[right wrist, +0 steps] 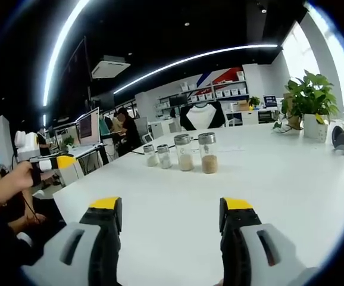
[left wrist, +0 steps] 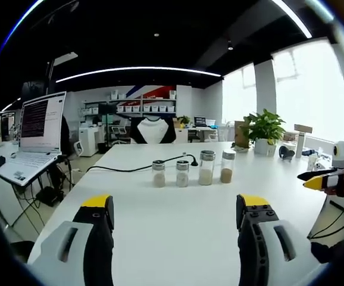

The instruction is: Rotate the seasoning bottle until the label or dispensing opening points toward the visible target arrow and the bottle remains upright within the marked orientation range

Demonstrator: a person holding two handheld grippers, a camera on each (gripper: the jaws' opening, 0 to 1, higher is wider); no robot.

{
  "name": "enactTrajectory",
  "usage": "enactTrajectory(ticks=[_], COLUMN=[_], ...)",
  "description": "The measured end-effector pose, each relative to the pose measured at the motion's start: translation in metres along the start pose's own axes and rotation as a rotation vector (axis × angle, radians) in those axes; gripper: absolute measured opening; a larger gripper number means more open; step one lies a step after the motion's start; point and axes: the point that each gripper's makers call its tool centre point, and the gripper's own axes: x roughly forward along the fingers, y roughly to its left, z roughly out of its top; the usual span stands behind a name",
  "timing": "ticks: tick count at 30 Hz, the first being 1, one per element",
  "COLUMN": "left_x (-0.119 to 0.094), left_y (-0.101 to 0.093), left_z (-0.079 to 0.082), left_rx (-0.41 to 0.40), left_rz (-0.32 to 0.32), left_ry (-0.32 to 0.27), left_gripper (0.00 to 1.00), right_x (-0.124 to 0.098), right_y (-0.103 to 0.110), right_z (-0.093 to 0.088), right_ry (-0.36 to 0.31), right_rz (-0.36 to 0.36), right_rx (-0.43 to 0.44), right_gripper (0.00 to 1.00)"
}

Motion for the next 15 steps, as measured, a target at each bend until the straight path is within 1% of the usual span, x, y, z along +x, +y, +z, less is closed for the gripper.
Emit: enactTrajectory(ticks=[7,9,12,15], left_x=[0.003,0.005,0.008,0.011], left_y=[0.001,0.000,-0.003,-0.007], left_z=[-0.005,-0.006,-0.006,-0.006], left_rx=[-0.019,-0.026,-0.033,-0.035], left_rz=[0.000,-0.002,-0.007,-0.020], left_ry=[0.009,0.015,0.008,0.013], left_gripper=[0.89,0.89,0.88,0.88], right_x=[-0.001,-0.001,-0.001,0.000], right_y=[-0.002,-0.004,-0.004,-0.003], right_z=[0.000,-0.001,-0.004,-0.004], right_ry=[0.002,0.005,0.019,0.017], right_rz=[-0.008,-0.012,-0.011,-0.011], right_rx=[0.006,0.005,0.004,0.006], right_gripper=[0.65,0.65,0.65,0.65])
